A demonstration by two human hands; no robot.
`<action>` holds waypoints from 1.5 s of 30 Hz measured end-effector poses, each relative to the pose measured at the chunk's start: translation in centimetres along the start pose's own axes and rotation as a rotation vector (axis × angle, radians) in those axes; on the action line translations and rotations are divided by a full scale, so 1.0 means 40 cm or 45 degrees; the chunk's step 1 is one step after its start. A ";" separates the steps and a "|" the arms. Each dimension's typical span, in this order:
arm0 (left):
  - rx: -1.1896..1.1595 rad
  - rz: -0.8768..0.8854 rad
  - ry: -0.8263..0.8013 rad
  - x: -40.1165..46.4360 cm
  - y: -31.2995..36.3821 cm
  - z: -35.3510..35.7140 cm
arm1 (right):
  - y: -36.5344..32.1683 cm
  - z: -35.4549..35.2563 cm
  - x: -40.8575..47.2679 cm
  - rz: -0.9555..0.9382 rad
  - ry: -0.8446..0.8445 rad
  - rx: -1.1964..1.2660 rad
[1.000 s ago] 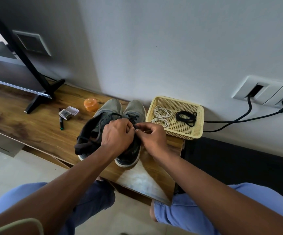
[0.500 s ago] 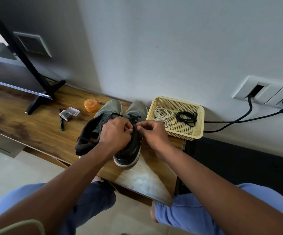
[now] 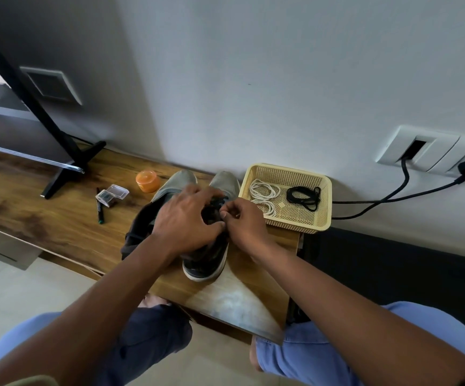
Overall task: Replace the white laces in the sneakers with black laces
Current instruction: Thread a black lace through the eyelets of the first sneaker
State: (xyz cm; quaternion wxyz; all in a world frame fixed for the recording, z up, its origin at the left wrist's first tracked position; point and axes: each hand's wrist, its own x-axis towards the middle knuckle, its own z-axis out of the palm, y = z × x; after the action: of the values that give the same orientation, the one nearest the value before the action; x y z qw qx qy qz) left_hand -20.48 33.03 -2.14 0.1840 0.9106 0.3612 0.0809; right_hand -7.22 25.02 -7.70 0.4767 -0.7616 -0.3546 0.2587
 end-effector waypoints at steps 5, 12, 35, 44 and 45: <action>0.224 0.041 -0.217 0.022 -0.028 0.010 | -0.002 -0.012 0.004 -0.085 -0.043 -0.100; 0.224 0.014 -0.168 0.024 -0.030 0.020 | 0.001 -0.025 0.009 -0.241 0.043 -0.256; 0.190 -0.077 -0.145 0.019 -0.014 0.017 | -0.125 -0.196 0.044 0.011 0.163 0.716; 0.220 -0.081 -0.150 0.013 -0.006 0.007 | -0.150 -0.298 0.071 0.009 0.473 0.889; 0.204 -0.064 -0.153 0.012 -0.009 0.008 | -0.145 -0.298 0.067 0.019 0.465 0.819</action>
State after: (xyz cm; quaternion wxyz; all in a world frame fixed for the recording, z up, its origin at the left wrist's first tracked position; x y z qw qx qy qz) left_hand -20.26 33.50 -2.56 0.1338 0.9163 0.3774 -0.0079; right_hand 1.44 22.35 2.35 0.7451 -0.6091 -0.1588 0.2203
